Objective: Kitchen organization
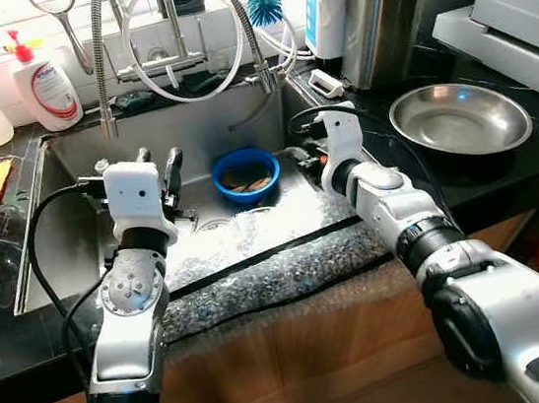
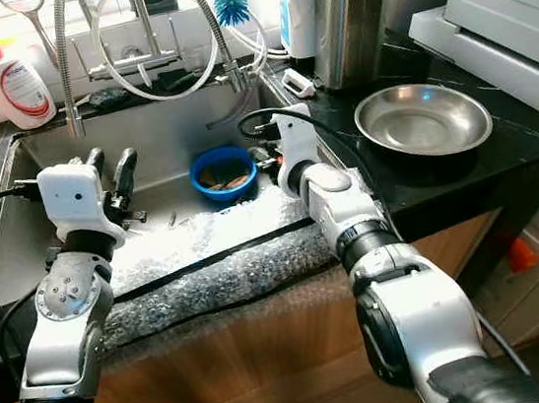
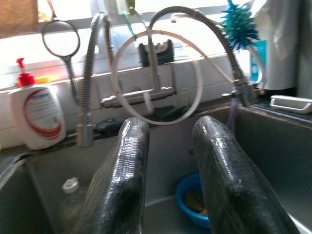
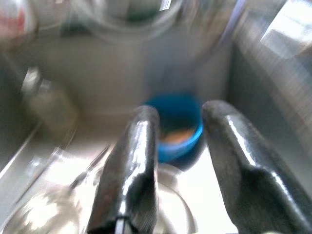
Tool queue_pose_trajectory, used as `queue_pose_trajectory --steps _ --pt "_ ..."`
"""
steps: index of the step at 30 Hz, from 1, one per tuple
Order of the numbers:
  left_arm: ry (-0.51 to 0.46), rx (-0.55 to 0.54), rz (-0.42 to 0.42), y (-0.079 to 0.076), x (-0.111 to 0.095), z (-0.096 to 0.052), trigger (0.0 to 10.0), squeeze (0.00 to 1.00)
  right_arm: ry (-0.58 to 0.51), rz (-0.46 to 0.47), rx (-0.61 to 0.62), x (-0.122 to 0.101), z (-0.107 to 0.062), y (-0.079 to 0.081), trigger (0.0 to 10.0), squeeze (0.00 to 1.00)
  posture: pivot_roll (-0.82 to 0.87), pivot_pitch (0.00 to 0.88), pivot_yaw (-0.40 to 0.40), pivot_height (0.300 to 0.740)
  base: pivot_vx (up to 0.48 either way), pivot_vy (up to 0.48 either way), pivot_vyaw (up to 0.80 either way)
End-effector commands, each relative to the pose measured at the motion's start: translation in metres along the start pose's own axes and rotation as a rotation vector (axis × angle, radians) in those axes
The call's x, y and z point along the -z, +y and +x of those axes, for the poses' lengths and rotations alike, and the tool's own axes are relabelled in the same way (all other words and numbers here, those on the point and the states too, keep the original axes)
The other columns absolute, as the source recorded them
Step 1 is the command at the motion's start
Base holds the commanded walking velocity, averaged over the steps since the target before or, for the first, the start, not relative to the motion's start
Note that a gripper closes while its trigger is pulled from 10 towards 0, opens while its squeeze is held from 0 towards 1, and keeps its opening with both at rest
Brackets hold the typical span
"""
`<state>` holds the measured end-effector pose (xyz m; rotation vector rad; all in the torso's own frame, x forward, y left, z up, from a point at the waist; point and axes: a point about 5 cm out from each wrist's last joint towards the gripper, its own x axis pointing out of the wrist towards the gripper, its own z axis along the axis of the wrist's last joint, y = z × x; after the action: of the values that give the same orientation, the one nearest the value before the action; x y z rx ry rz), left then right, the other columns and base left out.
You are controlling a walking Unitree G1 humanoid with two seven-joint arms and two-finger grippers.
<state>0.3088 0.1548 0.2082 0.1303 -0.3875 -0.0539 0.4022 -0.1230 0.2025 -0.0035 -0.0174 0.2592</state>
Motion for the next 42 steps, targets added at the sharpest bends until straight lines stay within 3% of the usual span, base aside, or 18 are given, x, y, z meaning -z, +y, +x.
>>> queue_pose_trajectory --steps 1,3,4,5,13,14,21,26,34,35,40,41,42 --pt "-0.012 -0.010 0.012 0.001 -0.003 0.000 10.0 0.00 -0.136 -0.034 0.069 -0.034 -0.003 -0.011 10.0 0.00 -0.05 0.000 0.006 0.740 0.000 0.000 0.00" --pt "-0.012 -0.011 0.012 0.002 -0.003 0.000 10.0 0.00 -0.178 -0.039 0.116 -0.041 -0.009 -0.019 10.0 0.00 -0.05 0.000 0.006 0.740 0.000 0.000 0.00" --pt "-0.009 -0.008 0.013 0.002 -0.002 -0.001 10.0 0.00 -0.201 -0.033 0.212 -0.044 -0.022 -0.039 10.0 0.00 -0.07 0.000 0.013 0.740 0.000 0.000 0.00" --pt "-0.009 -0.005 0.014 0.002 -0.002 0.000 10.0 0.00 -0.204 -0.031 0.247 -0.044 -0.028 -0.047 10.0 0.00 -0.07 0.000 0.017 0.740 0.000 0.000 0.00" --pt "-0.019 0.008 0.016 0.002 -0.004 0.003 10.0 0.00 -0.203 0.013 0.414 -0.037 -0.060 -0.074 10.0 0.00 -0.08 0.000 0.023 0.740 0.000 0.000 0.00" --pt "-0.017 0.010 0.017 0.002 -0.004 0.002 10.0 0.00 -0.199 0.042 0.440 -0.035 -0.064 -0.077 10.0 1.00 -0.08 0.000 0.026 0.740 0.000 0.000 0.00" --pt "-0.014 0.030 0.014 -0.001 -0.002 0.002 10.0 0.00 -0.109 0.193 0.624 -0.019 -0.085 -0.104 10.0 1.00 -0.09 0.000 0.033 0.740 0.000 0.000 0.00" --pt "-0.020 0.043 0.010 -0.003 -0.003 0.004 10.0 0.00 -0.055 0.315 0.677 -0.012 -0.085 -0.112 10.0 1.00 -0.09 0.000 0.032 0.740 0.000 0.000 0.00" --pt "-0.021 0.059 0.021 -0.005 -0.003 0.003 10.0 0.00 -0.016 0.396 0.680 -0.008 -0.077 -0.116 10.0 1.00 -0.08 0.000 0.033 0.740 0.000 0.000 0.00" --pt "-0.022 0.059 0.022 -0.005 -0.003 0.004 10.0 0.00 -0.004 0.401 0.686 -0.007 -0.075 -0.117 10.0 0.00 -0.08 0.000 0.035 0.740 0.000 0.000 0.00" --pt "-0.021 0.060 0.025 -0.004 -0.004 0.005 10.0 0.00 0.015 0.460 0.720 -0.006 -0.065 -0.123 10.0 0.00 -0.07 0.000 0.040 0.740 0.000 0.000 0.00" --pt "-0.021 0.060 0.026 -0.003 -0.004 0.005 10.0 0.00 0.009 0.464 0.720 -0.008 -0.064 -0.123 10.0 0.63 -0.07 0.000 0.040 0.740 0.000 0.000 0.00" --pt "-0.022 0.059 0.027 -0.003 -0.005 0.005 10.0 0.00 -0.006 0.466 0.732 -0.012 -0.062 -0.125 10.0 1.00 -0.07 0.000 0.040 0.740 0.000 0.000 0.00"
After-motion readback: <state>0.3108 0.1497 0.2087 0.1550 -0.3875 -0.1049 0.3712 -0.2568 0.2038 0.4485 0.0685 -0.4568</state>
